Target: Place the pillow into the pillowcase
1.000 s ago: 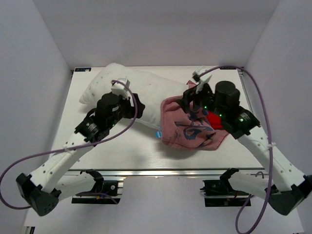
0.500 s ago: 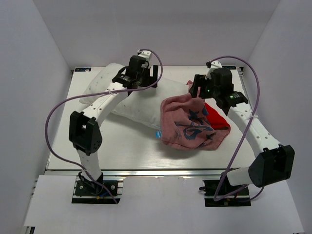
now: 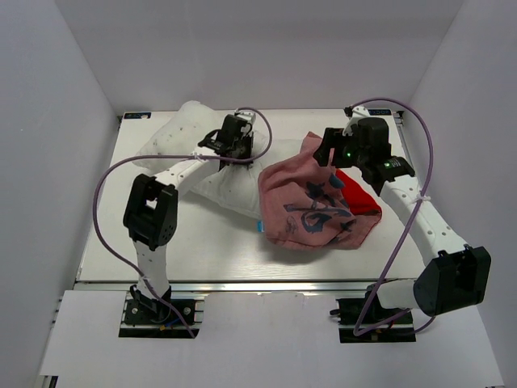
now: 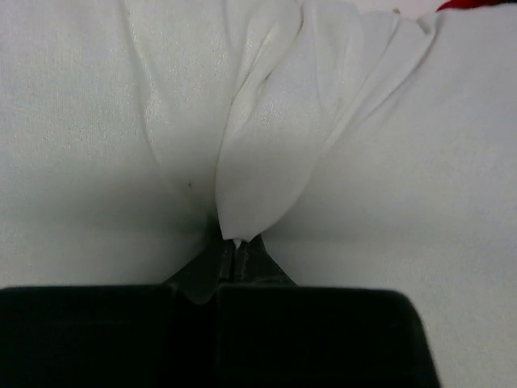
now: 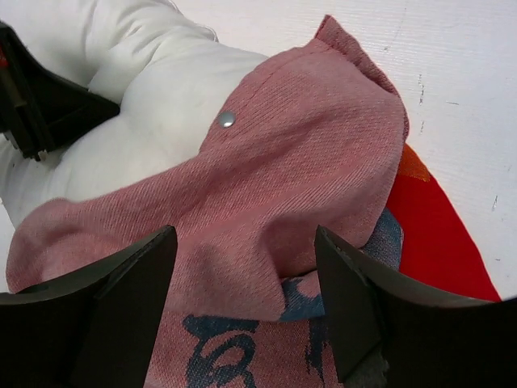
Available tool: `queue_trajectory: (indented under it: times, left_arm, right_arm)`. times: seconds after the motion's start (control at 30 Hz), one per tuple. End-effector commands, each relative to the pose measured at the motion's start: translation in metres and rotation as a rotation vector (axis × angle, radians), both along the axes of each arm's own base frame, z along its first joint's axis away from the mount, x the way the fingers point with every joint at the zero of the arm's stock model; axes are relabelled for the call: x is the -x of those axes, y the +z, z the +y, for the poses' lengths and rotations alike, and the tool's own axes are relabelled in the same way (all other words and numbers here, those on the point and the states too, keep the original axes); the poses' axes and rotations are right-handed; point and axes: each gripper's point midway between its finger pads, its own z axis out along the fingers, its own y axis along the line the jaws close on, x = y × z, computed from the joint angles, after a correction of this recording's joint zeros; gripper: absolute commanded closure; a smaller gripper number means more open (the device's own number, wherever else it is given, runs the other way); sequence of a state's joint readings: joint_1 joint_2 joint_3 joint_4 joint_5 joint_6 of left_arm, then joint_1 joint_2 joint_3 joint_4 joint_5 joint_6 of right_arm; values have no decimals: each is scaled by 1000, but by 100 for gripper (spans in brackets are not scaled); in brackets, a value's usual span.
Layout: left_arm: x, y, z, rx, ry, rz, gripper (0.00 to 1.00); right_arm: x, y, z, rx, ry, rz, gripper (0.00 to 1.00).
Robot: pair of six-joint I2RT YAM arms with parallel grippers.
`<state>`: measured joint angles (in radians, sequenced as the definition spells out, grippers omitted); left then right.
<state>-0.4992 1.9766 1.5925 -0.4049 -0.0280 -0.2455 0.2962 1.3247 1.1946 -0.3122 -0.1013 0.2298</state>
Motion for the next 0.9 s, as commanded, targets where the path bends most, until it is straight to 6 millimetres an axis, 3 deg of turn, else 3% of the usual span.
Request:
queue_trajectory:
  times: [0.0, 0.03, 0.07, 0.1, 0.13, 0.17, 0.2, 0.23, 0.27, 0.37, 0.53, 0.57, 0.67, 0.77, 0.87]
  left_arm:
    - [73, -72, 26, -72, -7, 280, 100]
    - [74, -55, 22, -21, -5, 237, 100]
    - [89, -63, 29, -18, 4, 257, 100]
    - [94, -57, 30, 9, 7, 240, 100]
    - [93, -19, 26, 84, 3, 140, 100]
    - [98, -7, 26, 127, 16, 114, 100]
    - [111, -9, 32, 145, 20, 112, 100]
    - [115, 27, 31, 215, 18, 32, 100]
    - [127, 26, 36, 229, 20, 30, 100]
    - [144, 66, 39, 340, 15, -71, 100]
    - [164, 61, 46, 382, 26, -59, 100]
    - [166, 61, 46, 390, 25, -59, 100]
    - [169, 59, 44, 420, 25, -60, 100]
    - [170, 61, 43, 442, 29, -66, 100]
    - [170, 63, 44, 452, 34, -73, 100]
  right_arm:
    - [0, 9, 1, -33, 12, -21, 26]
    - [0, 9, 2, -36, 19, -18, 26]
    - [0, 10, 3, -38, 22, -19, 26]
    - [0, 9, 3, -39, 24, -14, 26]
    - [1, 11, 5, -44, 35, -12, 26]
    - [0, 16, 7, -51, 43, -21, 26]
    - [1, 19, 7, -56, 49, -20, 26]
    - [3, 21, 11, -67, 69, -16, 26]
    - [3, 28, 13, -75, 79, -26, 26]
    - [6, 44, 18, -97, 111, -33, 28]
    - [17, 63, 30, -112, 196, -36, 33]
    - [21, 74, 37, -110, 221, -54, 33]
    - [36, 78, 54, -73, 284, -61, 35]
    - [48, 67, 68, -42, 317, -38, 37]
    - [64, 37, 79, 10, 353, 13, 39]
